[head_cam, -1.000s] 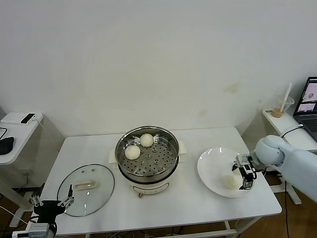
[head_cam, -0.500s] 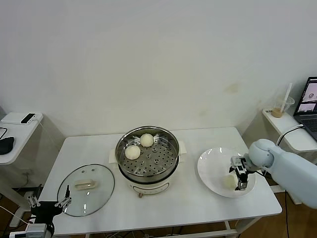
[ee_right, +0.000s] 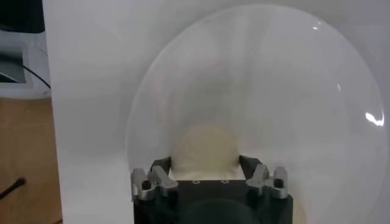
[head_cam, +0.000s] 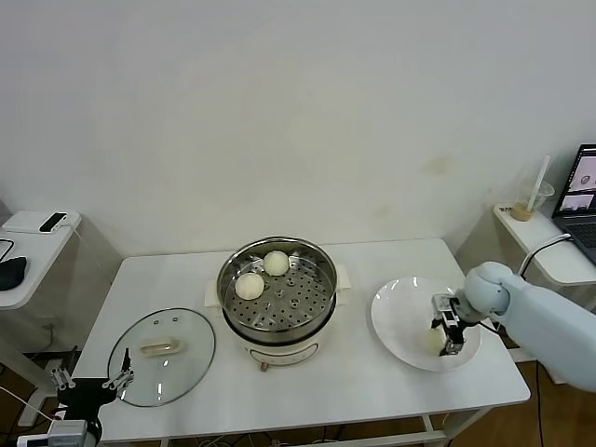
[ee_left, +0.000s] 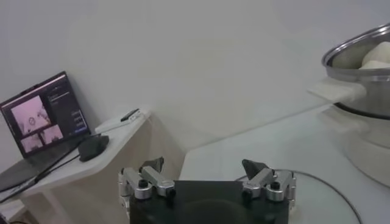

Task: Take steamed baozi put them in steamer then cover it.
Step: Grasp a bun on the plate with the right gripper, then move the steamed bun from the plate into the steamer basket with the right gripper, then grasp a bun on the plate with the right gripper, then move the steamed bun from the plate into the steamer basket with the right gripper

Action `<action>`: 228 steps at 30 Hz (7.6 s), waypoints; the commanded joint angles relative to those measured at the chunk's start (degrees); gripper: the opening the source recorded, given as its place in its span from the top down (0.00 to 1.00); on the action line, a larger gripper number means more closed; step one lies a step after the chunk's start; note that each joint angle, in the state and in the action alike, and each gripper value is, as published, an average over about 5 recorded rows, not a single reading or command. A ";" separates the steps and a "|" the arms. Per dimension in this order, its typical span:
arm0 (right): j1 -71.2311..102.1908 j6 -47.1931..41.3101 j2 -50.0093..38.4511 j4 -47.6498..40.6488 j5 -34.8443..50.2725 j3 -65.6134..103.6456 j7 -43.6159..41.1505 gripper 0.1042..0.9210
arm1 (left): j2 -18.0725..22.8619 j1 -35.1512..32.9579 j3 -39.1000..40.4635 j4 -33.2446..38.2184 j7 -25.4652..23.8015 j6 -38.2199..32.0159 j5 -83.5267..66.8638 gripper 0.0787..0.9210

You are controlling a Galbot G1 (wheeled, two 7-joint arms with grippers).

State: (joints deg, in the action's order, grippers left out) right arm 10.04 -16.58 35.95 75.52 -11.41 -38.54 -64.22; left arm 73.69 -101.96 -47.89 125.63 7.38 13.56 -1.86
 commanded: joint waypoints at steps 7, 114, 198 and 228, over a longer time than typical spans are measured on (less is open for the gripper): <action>-13.84 -0.44 -2.70 3.94 5.46 -5.47 -1.96 0.39 | -0.29 0.31 0.10 0.48 0.06 0.00 -0.30 0.12; -22.79 0.77 -3.56 5.20 5.72 -9.23 0.10 0.12 | -2.00 0.97 -1.18 2.80 -0.06 0.41 -1.57 0.12; -45.06 -10.60 17.76 6.85 30.27 -24.41 5.49 0.38 | -1.33 2.31 -1.34 1.61 -0.32 1.38 -1.54 0.12; -34.09 -21.78 32.65 -0.21 33.31 -31.92 17.37 0.37 | -0.52 2.36 -2.38 2.05 -0.25 1.26 -1.59 0.12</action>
State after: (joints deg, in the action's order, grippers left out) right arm -26.19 -36.20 66.15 76.83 22.26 -68.67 -49.43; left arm 73.20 -99.54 -50.27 127.67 7.14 14.85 -3.44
